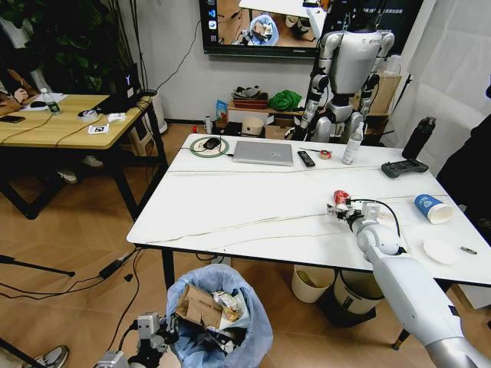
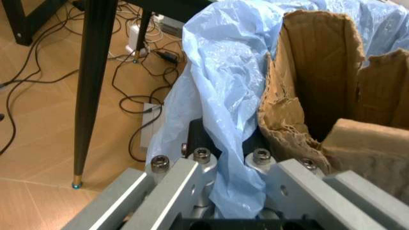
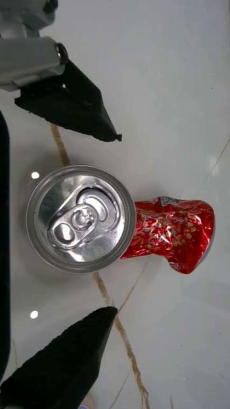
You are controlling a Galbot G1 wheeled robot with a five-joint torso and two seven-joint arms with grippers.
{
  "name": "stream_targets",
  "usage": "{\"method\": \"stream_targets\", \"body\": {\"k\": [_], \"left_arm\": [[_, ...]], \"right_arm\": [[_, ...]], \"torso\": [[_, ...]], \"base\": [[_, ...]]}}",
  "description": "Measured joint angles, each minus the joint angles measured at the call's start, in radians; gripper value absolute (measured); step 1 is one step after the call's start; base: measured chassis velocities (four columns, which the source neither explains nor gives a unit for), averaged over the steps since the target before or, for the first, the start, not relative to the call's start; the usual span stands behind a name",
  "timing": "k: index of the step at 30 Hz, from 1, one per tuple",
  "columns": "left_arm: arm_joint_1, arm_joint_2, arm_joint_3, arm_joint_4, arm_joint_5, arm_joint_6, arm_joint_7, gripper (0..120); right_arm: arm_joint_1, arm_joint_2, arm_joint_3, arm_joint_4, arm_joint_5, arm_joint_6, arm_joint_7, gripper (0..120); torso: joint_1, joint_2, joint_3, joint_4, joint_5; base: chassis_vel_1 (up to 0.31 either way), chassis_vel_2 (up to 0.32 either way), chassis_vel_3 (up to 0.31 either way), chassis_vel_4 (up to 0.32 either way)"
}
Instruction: Pick up the trash bin and place the trash from the table into it.
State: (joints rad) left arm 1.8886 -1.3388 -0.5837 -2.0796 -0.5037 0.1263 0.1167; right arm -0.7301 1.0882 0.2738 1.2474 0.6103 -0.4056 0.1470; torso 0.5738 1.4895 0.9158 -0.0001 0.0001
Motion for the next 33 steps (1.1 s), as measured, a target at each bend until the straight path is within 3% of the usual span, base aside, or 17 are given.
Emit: {"method": "stream_targets", "body": {"k": [5, 6, 14, 33], "left_arm": [[-0.001, 0.0, 0.001, 0.0, 0.0, 0.0, 0.0, 0], [-0.002, 0.002, 0.001, 0.0, 0.0, 0.0, 0.0, 0], [-0.002, 0.006, 0.002, -0.002, -0.002, 0.001, -0.001, 0], [-0.004, 0.008, 0.002, 0.001, -0.002, -0.001, 0.0, 0]], "right_arm": [[-0.008, -0.005, 0.002, 0.001, 0.002, -0.001, 0.002, 82], [-0.021, -0.009, 0.005, 0.005, 0.003, -0.001, 0.002, 71], [-0.037, -0.014, 0.015, 0.018, 0.005, 0.0, 0.002, 45], [-0.065, -0.037, 0.038, 0.071, 0.042, 0.062, -0.035, 44]], "torso": [[0.0, 0.0, 0.0, 0.0001, -0.0003], [0.0, 0.0, 0.0, -0.0002, 0.0002], [0.0, 0.0, 0.0, -0.0001, -0.0002], [0.0, 0.0, 0.0, 0.0001, 0.0003]], "base": [[0.0, 0.0, 0.0, 0.0], [0.0, 0.0, 0.0, 0.0], [0.0, 0.0, 0.0, 0.0], [0.0, 0.0, 0.0, 0.0]]}}
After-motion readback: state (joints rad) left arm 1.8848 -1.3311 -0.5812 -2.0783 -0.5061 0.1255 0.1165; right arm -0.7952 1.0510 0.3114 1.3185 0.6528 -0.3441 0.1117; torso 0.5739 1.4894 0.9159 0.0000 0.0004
